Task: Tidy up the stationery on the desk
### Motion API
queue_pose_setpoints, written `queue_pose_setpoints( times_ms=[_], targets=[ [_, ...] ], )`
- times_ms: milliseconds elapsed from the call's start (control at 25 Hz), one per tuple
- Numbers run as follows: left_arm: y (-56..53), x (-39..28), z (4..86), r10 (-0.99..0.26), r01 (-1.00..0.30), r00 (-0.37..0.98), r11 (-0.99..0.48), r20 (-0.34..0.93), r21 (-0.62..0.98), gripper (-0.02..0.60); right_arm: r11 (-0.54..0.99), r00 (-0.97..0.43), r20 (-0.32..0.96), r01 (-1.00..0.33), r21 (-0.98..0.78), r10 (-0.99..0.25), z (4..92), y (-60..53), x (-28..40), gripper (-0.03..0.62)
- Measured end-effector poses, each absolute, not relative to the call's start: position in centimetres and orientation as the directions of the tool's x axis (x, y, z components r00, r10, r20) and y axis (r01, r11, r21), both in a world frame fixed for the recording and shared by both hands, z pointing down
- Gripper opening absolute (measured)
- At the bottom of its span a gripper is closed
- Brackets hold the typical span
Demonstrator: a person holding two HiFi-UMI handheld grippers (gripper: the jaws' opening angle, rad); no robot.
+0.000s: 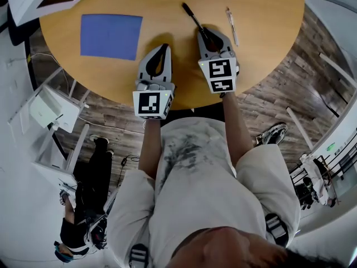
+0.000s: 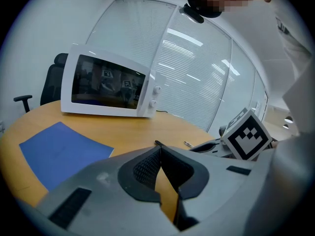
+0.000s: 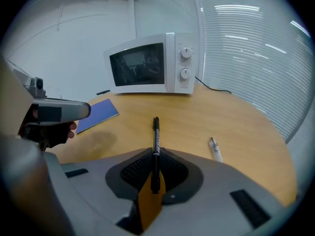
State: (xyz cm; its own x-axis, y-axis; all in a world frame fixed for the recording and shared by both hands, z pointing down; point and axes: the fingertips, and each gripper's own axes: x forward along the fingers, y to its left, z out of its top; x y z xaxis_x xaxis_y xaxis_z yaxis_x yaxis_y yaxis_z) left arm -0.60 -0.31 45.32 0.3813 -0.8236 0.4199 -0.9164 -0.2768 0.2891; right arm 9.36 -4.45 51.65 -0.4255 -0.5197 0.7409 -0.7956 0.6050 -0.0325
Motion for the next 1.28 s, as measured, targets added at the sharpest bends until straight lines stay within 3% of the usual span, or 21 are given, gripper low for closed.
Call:
queue_pose_setpoints(
  times_ms=[640,1280],
  targets=[
    [-1.0,5.9,46.1,-0.771,-0.884,0.462,-0.36,0.439,0.297,0.009,0.475,-0.323,0.756,-0.88,-0.018,-0.569,52.3,-4.3,16.9,0.101],
    [-0.5,7.3,46.1,-0.758,-0.875,0.481,-0.384,0.44,0.295,0.009,0.427,-0.267,0.76,-0.904,0.016,-0.592,52.4,-3.8,18.0,0.103]
  ],
)
